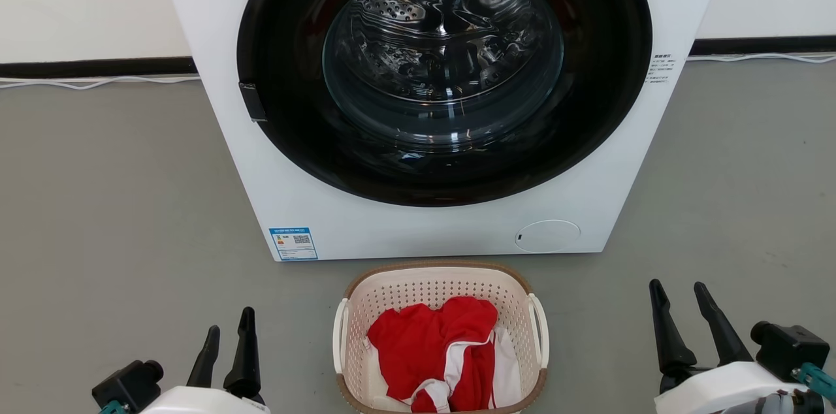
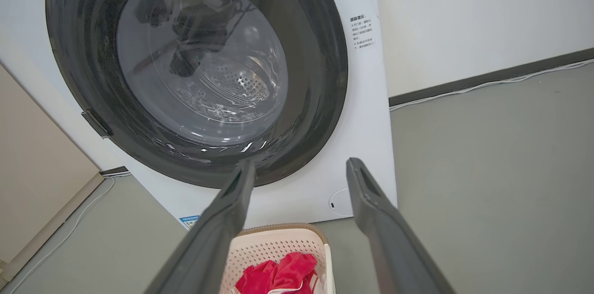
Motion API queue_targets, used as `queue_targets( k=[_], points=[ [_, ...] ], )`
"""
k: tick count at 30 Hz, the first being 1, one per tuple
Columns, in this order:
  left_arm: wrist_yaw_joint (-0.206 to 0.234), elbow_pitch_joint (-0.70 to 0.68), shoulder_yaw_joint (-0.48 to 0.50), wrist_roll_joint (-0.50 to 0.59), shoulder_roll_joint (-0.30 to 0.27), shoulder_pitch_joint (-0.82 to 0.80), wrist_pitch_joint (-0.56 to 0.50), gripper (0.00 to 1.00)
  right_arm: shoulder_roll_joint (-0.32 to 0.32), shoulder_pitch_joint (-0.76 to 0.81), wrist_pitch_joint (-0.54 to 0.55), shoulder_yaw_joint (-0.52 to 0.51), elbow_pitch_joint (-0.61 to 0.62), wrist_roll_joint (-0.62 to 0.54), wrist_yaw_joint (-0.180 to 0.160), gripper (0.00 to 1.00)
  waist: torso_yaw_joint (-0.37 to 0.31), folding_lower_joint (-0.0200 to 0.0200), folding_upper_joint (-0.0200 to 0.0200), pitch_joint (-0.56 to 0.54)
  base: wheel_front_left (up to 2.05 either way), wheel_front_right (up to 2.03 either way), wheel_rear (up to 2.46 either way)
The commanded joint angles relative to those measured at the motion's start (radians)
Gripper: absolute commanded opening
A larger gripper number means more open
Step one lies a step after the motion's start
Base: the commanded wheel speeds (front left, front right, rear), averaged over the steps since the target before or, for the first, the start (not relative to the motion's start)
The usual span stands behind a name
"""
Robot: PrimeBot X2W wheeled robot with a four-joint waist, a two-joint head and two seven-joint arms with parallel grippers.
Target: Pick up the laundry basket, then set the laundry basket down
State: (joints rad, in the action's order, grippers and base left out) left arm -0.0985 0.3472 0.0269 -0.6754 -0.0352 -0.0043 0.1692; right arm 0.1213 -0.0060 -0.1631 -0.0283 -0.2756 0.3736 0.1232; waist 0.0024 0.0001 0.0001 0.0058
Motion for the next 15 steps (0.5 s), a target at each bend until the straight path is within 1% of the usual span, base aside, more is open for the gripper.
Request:
queue_targets(
  k=[1, 15],
  points=[
    [-0.005, -0.022, 0.024, 0.022, -0.011, -0.015, 0.014, 1.0, 0.018, -0.049, -0.02, 0.021, 0.019, -0.028, 0.006, 1.0, 0.0, -0.0001, -0.0001, 0.0, 0.0, 0.0, 0.0],
    [-0.006, -0.01, 0.036, 0.193, -0.013, -0.014, 0.055, 1.0, 0.032, -0.057, -0.061, 0.032, -0.006, -0.199, 0.007, 1.0, -0.001, -0.0001, -0.0001, 0.003, 0.0, 0.0, 0.0]
  ],
)
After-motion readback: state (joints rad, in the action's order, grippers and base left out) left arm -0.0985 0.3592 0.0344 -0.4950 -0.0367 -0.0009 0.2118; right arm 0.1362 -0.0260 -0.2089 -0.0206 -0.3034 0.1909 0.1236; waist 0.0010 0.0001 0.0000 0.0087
